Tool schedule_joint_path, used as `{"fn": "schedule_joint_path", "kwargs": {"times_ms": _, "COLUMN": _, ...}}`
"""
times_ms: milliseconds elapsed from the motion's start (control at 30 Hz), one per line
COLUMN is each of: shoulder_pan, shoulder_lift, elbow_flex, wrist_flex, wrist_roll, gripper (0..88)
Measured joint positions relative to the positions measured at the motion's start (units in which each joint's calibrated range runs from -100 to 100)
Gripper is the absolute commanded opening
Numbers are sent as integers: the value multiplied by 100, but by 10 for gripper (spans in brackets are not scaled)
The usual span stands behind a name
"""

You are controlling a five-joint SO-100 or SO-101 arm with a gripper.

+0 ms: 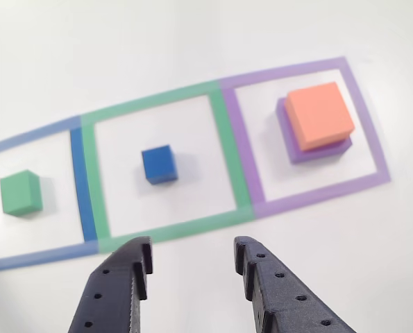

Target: Tower of hanoi

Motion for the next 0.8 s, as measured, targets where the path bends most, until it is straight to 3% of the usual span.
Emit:
{"fn": "schedule_joint_path", "kwargs": {"times_ms": 100, "shoulder_pan": 33, "shoulder_lift": -135, "elbow_flex": 183, "wrist_flex": -48, "wrist_roll": -20, "gripper": 187}}
{"fn": "schedule_joint_path", "kwargs": {"times_ms": 300, "shoulder_pan": 90, "shoulder_lift": -304, "elbow_flex": 557, "wrist_flex": -161, "wrist_roll": 414, "gripper": 223}}
{"fn": "schedule_joint_path", "kwargs": {"times_ms": 600, "shoulder_pan": 147, "shoulder_lift": -836, "elbow_flex": 1819, "wrist_flex": -1244, "wrist_roll": 1084, "gripper": 257}}
{"fn": "schedule_joint_path", "kwargs": {"times_ms": 800, "shoulder_pan": 311, "shoulder_lift": -1199, "elbow_flex": 2289, "wrist_flex": -1437, "wrist_roll": 1044, "gripper": 267}}
